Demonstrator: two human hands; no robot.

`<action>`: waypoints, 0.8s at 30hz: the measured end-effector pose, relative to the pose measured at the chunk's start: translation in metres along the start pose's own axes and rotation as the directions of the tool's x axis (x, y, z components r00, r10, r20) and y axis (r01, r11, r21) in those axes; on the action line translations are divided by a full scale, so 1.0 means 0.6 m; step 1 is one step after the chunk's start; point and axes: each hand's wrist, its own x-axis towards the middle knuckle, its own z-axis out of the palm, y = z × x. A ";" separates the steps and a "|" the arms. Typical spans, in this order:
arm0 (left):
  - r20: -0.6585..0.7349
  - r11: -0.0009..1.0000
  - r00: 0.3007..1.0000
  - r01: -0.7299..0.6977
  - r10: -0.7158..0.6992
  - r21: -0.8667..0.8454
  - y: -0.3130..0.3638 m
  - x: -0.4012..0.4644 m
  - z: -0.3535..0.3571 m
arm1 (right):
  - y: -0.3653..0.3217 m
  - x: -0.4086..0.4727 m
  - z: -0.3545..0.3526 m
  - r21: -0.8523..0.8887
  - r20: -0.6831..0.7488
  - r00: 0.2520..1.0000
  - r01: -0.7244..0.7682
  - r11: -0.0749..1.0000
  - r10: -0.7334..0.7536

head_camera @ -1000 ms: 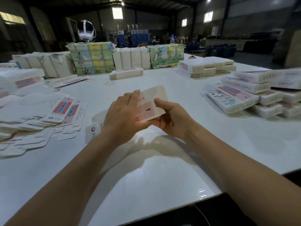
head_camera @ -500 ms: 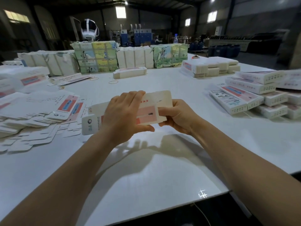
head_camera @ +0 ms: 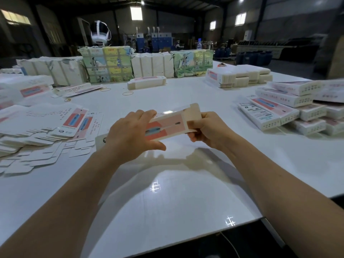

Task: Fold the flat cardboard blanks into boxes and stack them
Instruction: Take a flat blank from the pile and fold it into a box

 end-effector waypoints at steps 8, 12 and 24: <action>-0.043 0.918 0.954 0.271 -0.295 -0.291 -0.014 0.003 -0.002 | 0.009 -0.020 0.031 -0.344 -0.390 0.710 0.478 0.808 -0.586; -0.037 0.918 0.958 0.260 -0.283 -0.298 -0.003 0.005 0.002 | 0.021 -0.024 0.053 -0.499 -0.205 0.727 0.499 0.709 -0.656; 0.094 0.938 0.985 0.166 -0.144 -0.303 -0.008 -0.001 -0.001 | 0.014 -0.035 0.052 -0.702 -0.055 0.651 0.514 0.493 -0.757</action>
